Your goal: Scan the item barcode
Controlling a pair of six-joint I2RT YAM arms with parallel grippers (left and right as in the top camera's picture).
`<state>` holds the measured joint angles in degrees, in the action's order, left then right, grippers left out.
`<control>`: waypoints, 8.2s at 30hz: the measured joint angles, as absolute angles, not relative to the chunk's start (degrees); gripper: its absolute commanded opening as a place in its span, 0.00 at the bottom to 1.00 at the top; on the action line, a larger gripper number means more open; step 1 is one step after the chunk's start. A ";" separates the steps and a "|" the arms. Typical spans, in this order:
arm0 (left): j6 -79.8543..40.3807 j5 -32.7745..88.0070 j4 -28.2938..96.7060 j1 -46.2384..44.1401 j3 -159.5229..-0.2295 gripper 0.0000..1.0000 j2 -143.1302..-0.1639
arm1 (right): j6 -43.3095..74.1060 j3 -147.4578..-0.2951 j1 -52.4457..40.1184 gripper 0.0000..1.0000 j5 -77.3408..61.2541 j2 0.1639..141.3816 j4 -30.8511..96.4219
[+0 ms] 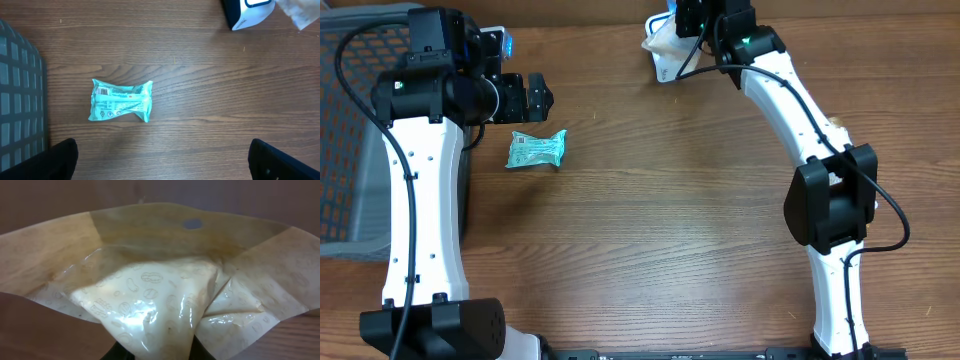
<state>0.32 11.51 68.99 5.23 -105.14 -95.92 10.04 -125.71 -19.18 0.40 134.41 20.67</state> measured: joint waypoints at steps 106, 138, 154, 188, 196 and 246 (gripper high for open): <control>0.34 11.51 68.99 5.23 -105.14 1.00 -95.92 | 23.88 -102.89 7.64 0.89 9.47 116.42 78.37; 0.34 11.51 68.99 5.23 -105.14 1.00 -95.92 | 18.15 -127.46 -27.22 1.00 -30.20 128.38 45.08; 0.32 11.51 68.99 5.23 -105.14 1.00 -95.92 | 5.50 -127.46 -43.55 1.00 -16.78 145.56 30.61; 0.34 11.51 68.97 5.23 -105.14 0.99 -95.92 | 7.73 -129.40 -43.79 0.04 -23.03 151.87 33.98; 0.34 11.51 68.97 5.23 -105.14 0.99 -95.92 | 4.16 -129.36 -38.87 0.04 -27.59 147.76 55.51; 0.34 11.51 68.99 5.23 -105.14 1.00 -95.92 | 14.22 -107.04 -24.62 0.06 -42.96 139.70 47.51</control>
<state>0.34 11.51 68.99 5.23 -105.14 -95.92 14.22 -107.04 -24.62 -42.96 139.70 47.51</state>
